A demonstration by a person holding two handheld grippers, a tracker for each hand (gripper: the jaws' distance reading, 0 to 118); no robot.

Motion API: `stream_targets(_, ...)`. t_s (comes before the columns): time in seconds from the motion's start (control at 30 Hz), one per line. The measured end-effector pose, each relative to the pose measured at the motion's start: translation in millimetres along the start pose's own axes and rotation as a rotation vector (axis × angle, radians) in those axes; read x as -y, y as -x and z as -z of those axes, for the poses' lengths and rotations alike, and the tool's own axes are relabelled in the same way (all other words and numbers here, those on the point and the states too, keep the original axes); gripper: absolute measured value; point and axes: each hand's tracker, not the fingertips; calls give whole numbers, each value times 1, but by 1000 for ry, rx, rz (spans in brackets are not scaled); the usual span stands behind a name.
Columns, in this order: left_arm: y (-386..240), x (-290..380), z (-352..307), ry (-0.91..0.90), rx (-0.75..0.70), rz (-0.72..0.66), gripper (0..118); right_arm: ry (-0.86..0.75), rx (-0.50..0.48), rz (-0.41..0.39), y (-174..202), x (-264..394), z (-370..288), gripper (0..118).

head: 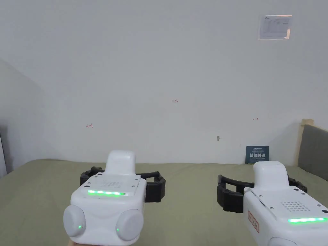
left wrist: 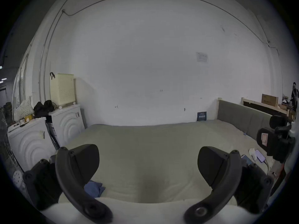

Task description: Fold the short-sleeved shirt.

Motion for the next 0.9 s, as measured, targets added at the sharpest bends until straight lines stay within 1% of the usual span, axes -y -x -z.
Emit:
stream_targets(0.07, 0, 0, 1, 24, 13, 5, 118, 0, -7, 0, 2, 0, -1, 113)
stream_targets(0.17, -3, -2, 6, 57, -25, 16, 118, 2, -16, -4, 5, 1, -2, 113)
stream_targets(0.2, -3, -1, 5, 55, -53, -4, 118, 5, -30, -7, 5, 2, -2, 113)
stream_targets(0.23, -1, 0, 2, -1, -50, -42, 118, 6, -35, -12, 5, 2, -3, 113)
stream_targets(0.27, 2, 3, 1, -24, -45, -52, 118, 5, -35, -16, 6, 2, -3, 113)
stream_targets(0.33, -2, 3, 1, 21, -89, -8, 118, 3, -35, -25, 9, 2, -2, 113)
stream_targets(0.4, -2, 7, 3, 18, -110, 17, 118, 6, -30, -36, 10, 0, 2, 113)
stream_targets(0.43, -1, 9, 4, 16, -105, 27, 118, 5, -27, -38, 11, 0, 4, 113)
stream_targets(0.57, 8, 10, 3, 19, -74, 0, 118, 9, -32, -31, 12, 0, 2, 113)
stream_targets(0.63, 8, 10, 1, 10, -50, 15, 118, 14, -32, -32, 12, 1, 2, 113)
stream_targets(0.77, 1, 9, -2, -16, -93, 73, 118, 15, -37, -28, 14, 0, 3, 113)
stream_targets(0.8, 1, 9, -2, -10, -86, 72, 118, 15, -36, -30, 14, -1, 3, 113)
stream_targets(0.83, 2, 6, -2, 11, -50, 51, 118, 13, -36, -34, 15, -1, 2, 113)
stream_targets(0.9, 6, 3, 0, 86, -2, 20, 118, 10, -37, -37, 15, -2, 2, 113)
